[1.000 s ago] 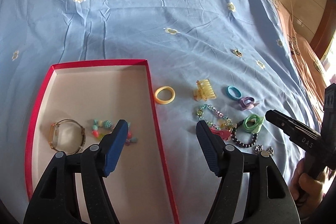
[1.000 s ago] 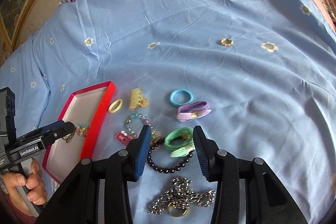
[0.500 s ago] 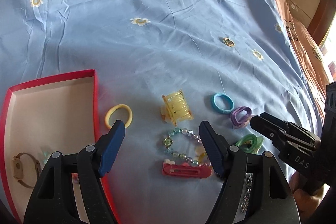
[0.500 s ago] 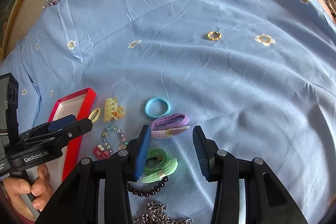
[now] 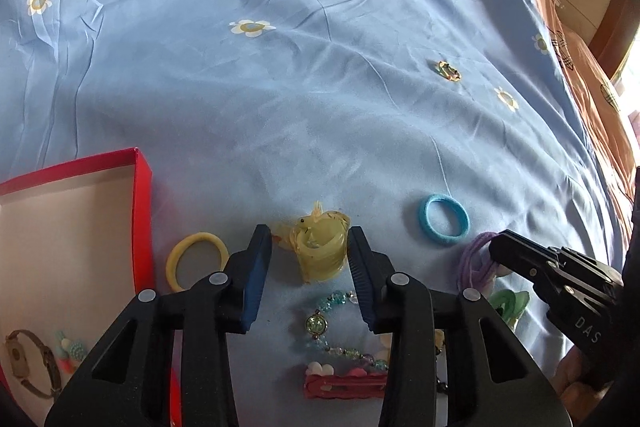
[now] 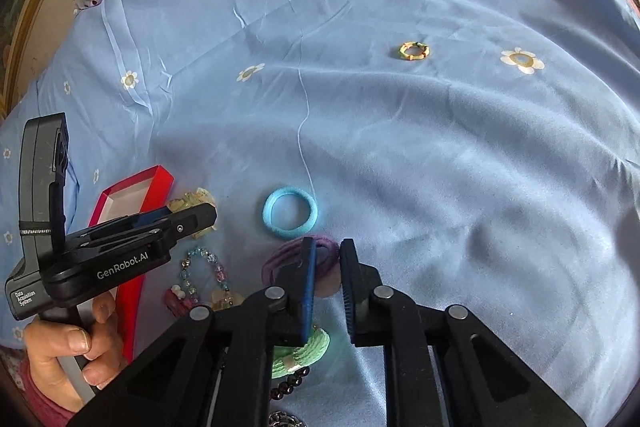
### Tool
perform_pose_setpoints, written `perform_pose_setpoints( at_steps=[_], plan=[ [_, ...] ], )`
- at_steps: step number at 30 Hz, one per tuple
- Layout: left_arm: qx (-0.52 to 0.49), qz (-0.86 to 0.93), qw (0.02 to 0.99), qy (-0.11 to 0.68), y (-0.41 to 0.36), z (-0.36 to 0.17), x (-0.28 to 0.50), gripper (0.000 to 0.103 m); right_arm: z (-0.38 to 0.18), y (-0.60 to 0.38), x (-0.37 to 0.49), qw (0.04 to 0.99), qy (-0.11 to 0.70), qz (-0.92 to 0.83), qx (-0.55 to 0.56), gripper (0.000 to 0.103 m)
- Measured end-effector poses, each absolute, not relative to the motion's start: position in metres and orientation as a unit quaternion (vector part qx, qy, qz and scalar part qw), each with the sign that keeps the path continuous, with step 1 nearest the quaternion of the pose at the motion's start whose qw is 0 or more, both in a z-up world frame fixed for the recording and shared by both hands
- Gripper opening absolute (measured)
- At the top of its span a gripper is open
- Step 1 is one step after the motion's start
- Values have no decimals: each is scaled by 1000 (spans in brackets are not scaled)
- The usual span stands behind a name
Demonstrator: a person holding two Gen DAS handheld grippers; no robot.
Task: Organize jewelry
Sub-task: 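Grasp the yellow hair claw with the left tool while the right tool grasps the purple hair tie, then carry the hair claw and purple hair tie into the red box and open both tools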
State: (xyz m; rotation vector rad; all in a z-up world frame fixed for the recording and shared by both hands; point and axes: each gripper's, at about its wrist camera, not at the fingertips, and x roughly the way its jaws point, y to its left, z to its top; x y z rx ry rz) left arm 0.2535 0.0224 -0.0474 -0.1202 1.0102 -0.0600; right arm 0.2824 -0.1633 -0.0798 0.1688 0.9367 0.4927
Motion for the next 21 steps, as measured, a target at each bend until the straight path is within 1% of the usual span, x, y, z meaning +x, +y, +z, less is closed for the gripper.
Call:
perform_pose_setpoints(
  at_steps=[8, 21],
  plan=[
    [-68, -43, 882, 464, 30, -29, 232, 37, -63, -160, 272, 869, 420, 249, 81, 7],
    [-94, -16, 895, 435, 75, -3, 185, 37, -38, -121, 252, 864, 401, 294, 76, 7]
  ],
)
